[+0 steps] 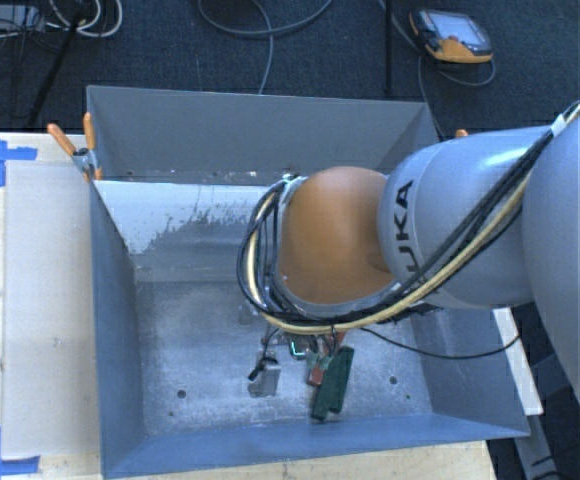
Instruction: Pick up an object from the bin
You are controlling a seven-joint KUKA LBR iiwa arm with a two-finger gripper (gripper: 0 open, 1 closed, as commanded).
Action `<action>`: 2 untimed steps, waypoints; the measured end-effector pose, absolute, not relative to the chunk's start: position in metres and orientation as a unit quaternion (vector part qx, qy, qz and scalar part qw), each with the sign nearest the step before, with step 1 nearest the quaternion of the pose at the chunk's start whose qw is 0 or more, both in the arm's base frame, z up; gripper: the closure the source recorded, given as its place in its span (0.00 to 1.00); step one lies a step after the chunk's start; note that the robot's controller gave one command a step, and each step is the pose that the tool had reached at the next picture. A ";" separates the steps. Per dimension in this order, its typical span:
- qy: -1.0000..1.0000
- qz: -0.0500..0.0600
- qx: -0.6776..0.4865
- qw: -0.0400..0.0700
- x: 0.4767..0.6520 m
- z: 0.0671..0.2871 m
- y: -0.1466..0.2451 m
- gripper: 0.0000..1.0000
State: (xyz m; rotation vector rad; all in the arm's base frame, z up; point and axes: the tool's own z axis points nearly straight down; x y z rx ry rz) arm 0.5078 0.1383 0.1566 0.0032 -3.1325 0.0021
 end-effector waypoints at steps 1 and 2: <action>-0.992 0.000 0.125 -0.002 0.484 0.069 0.039 0.00; -0.980 0.001 0.199 -0.001 0.519 0.101 -0.019 0.00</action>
Offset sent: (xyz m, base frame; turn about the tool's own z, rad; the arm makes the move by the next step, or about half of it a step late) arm -0.0250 -0.0981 -0.0866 -0.2525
